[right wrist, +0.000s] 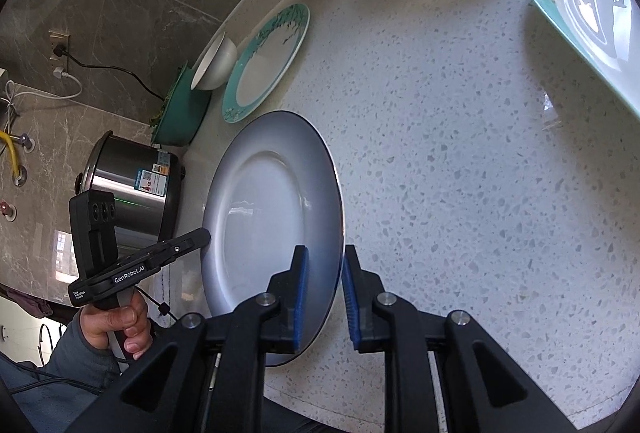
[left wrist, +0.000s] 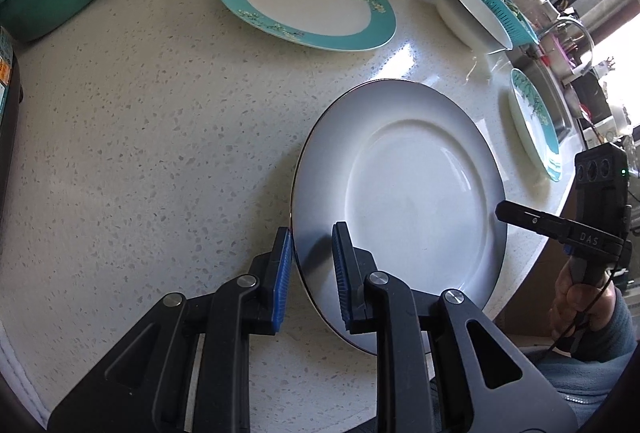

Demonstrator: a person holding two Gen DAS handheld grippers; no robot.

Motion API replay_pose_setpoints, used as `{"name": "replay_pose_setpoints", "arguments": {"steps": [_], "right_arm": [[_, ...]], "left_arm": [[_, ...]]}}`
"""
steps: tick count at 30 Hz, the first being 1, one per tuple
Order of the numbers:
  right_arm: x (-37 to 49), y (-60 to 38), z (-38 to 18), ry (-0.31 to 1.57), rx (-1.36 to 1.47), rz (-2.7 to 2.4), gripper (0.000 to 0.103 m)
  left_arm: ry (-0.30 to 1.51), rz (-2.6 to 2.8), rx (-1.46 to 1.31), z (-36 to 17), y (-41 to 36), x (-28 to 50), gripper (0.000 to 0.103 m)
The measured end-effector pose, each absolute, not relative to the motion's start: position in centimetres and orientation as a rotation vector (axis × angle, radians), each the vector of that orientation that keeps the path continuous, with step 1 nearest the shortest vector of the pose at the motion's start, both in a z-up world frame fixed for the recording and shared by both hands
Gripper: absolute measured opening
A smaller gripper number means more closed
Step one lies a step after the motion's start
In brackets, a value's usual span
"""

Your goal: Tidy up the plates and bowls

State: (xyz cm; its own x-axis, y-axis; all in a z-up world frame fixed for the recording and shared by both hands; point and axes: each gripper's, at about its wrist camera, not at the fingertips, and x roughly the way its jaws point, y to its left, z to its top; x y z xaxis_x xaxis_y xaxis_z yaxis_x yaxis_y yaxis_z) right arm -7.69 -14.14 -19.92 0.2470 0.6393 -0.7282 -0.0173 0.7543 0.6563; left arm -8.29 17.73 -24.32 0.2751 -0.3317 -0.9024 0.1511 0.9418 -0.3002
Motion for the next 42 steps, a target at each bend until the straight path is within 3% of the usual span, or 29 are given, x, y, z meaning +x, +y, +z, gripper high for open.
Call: {"name": "replay_pose_setpoints", "arguments": {"steps": [15,21,24,27,29,31,42], "right_arm": [[-7.7,-14.2,-20.5,1.259,0.561,0.463,0.021],[-7.6,-13.8,-20.3,1.246,0.546,0.475,0.032],[-7.6,-13.6,-20.0,1.244,0.53,0.468,0.045],[-7.7,-14.0,-19.1,1.222,0.511,0.446,0.05],[-7.6,-14.7,-18.2,1.2,0.509,0.425,0.051],[-7.5,-15.5,-17.2,1.179,0.504,0.393,0.057],[-7.6,-18.6,-11.7,1.045,0.55,0.29,0.061]], "left_arm": [[1.259,-0.331,-0.133,-25.1,16.9,-7.5,0.016],[1.243,-0.316,-0.182,-25.1,17.4,-7.5,0.016],[1.208,-0.296,-0.182,-24.4,18.0,-7.6,0.018],[1.16,-0.278,-0.194,-23.2,18.7,-7.3,0.034],[1.097,-0.274,-0.219,-21.7,19.3,-6.9,0.062],[1.039,-0.284,-0.246,-20.2,19.8,-6.6,0.071],[0.978,-0.373,-0.316,-17.2,19.7,-3.3,0.074]]}}
